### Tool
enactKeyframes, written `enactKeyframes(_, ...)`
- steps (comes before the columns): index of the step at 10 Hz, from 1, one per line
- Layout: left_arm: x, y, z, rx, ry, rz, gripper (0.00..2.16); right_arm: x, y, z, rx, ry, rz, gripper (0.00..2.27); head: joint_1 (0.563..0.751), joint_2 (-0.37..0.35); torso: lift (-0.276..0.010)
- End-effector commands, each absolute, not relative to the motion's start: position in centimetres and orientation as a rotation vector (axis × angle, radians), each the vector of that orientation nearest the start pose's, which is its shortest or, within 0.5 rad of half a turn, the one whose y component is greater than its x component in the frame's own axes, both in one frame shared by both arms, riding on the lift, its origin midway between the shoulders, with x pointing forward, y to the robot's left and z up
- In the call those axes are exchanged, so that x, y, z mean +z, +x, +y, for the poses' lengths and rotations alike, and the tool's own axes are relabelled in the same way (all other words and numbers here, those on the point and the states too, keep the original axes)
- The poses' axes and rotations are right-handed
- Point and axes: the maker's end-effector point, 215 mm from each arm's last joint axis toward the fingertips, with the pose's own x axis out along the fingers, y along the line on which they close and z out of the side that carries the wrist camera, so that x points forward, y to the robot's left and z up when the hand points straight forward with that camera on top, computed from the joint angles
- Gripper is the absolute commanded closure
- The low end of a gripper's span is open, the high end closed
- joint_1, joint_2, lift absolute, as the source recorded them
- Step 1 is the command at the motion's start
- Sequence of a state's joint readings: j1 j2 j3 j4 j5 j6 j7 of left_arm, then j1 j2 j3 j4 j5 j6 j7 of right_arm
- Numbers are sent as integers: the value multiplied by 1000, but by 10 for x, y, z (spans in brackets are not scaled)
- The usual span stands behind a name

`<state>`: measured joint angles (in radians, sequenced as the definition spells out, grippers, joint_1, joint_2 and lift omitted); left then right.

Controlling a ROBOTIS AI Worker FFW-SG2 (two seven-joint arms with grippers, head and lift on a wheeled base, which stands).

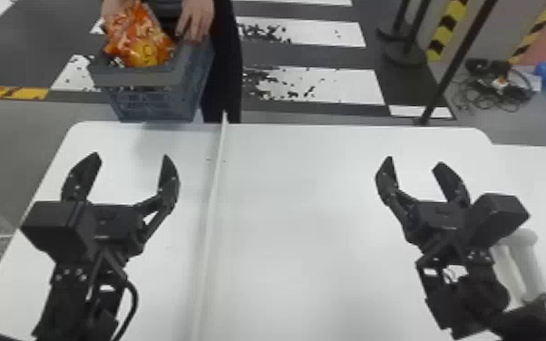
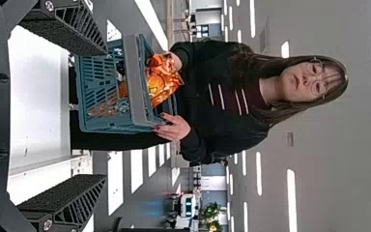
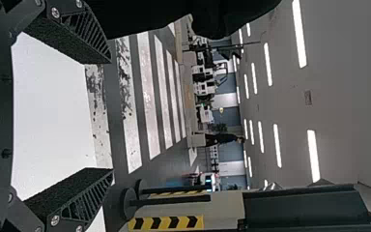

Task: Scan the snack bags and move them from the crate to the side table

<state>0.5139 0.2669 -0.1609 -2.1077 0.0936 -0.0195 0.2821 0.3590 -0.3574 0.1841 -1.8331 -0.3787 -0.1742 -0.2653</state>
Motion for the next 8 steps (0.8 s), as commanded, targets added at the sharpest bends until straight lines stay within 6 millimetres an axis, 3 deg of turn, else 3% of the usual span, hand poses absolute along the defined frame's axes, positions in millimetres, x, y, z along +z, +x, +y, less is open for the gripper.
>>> enactKeyframes(1, -314, 437, 216, 8, 52, -19, 90, -364, 476, -256, -22, 112, 19, 134, 695, -48, -87)
enactKeyframes(8, -305, 435, 217, 1, 45, -53, 113, -359, 476, -257, -20, 112, 5, 134, 695, -51, -87)
